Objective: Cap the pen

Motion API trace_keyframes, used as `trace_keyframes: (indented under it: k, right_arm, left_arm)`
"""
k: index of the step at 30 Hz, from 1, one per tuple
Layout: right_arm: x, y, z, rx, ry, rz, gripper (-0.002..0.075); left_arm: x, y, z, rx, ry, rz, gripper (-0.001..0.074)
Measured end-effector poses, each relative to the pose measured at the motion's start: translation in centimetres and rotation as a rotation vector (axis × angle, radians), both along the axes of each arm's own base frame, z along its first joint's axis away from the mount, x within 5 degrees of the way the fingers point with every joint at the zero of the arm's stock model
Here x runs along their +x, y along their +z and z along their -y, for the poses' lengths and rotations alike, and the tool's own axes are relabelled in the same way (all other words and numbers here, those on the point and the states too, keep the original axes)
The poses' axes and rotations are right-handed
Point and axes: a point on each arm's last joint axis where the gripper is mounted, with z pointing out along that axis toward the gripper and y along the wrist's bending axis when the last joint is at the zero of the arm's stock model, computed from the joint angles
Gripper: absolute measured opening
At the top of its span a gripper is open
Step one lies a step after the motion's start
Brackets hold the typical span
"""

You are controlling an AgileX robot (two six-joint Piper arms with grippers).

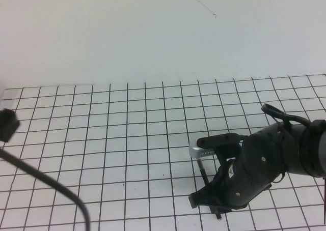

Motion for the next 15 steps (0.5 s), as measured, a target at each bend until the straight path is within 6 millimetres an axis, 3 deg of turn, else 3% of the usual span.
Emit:
trace_keyframes:
  k: [7, 15]
  right_arm:
    - [0.1, 0.1, -0.1, 0.016, -0.006, 0.012, 0.0160]
    - [-0.2, -0.1, 0.1, -0.019, 0.012, -0.020, 0.0196]
  left_arm:
    - [-1.2, 0.8, -1.9, -0.062, 0.033, 0.041, 0.0001]
    - [-3.0, 1.2, -4.5, -0.152, 0.054, 0.042, 0.0001]
